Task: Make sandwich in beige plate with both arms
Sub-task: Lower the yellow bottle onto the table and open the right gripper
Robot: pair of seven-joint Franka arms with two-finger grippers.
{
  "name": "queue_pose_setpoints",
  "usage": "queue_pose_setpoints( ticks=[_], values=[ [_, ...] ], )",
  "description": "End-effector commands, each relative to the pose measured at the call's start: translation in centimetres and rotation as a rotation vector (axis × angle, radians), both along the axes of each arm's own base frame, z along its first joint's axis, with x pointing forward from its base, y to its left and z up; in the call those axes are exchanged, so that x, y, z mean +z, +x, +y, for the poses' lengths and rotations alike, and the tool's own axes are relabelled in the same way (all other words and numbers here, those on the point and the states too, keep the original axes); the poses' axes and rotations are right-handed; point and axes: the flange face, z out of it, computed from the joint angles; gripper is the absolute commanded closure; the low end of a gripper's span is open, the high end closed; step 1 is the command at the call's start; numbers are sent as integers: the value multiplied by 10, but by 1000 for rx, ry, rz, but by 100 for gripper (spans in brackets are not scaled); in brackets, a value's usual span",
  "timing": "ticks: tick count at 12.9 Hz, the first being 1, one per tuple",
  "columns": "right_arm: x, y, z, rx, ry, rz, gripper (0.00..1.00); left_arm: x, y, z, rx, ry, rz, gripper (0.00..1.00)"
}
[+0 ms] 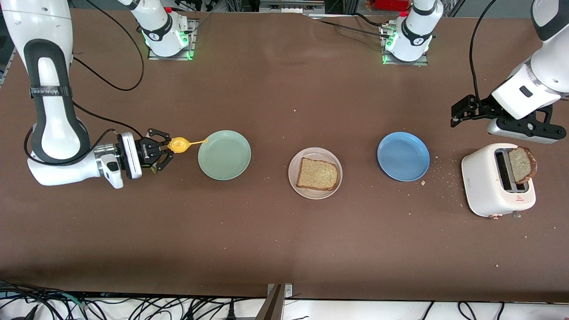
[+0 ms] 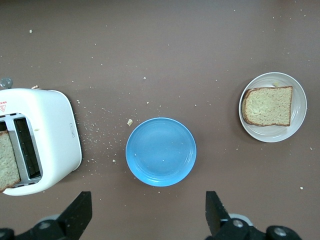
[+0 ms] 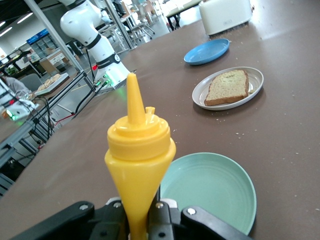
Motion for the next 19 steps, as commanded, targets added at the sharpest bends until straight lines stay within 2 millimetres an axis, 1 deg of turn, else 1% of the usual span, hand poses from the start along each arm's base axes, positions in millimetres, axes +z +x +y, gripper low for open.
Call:
queue_pose_setpoints(
  ticks=[1,2,6,9,11,13,15,16,17,19],
  values=[
    [-51,-7,-12,52,144,-78,92,5,2,-2,-13,28,1,0],
    [-62,-8,-19,60,161,-103,92,5,2,-2,-13,28,1,0],
    [-94,-11,-38,86,211,-185,92,5,2,-2,-13,28,1,0],
    [-97,-4,-41,111,229,-253,89,5,2,-2,-13,28,1,0],
    [-99,-5,-44,126,245,-290,88,5,2,-2,-13,28,1,0],
    [-106,-1,-44,139,257,-318,84,5,2,-2,-13,28,1,0],
    [-110,3,-44,152,265,-347,79,5,2,-2,-13,28,1,0],
    [-110,4,-44,153,262,-348,66,5,2,-2,-13,28,1,0],
    [-111,4,-44,152,264,-348,64,5,2,-2,-13,28,1,0],
    [-110,5,-44,149,258,-348,52,5,2,-2,-13,28,1,0]
  ],
)
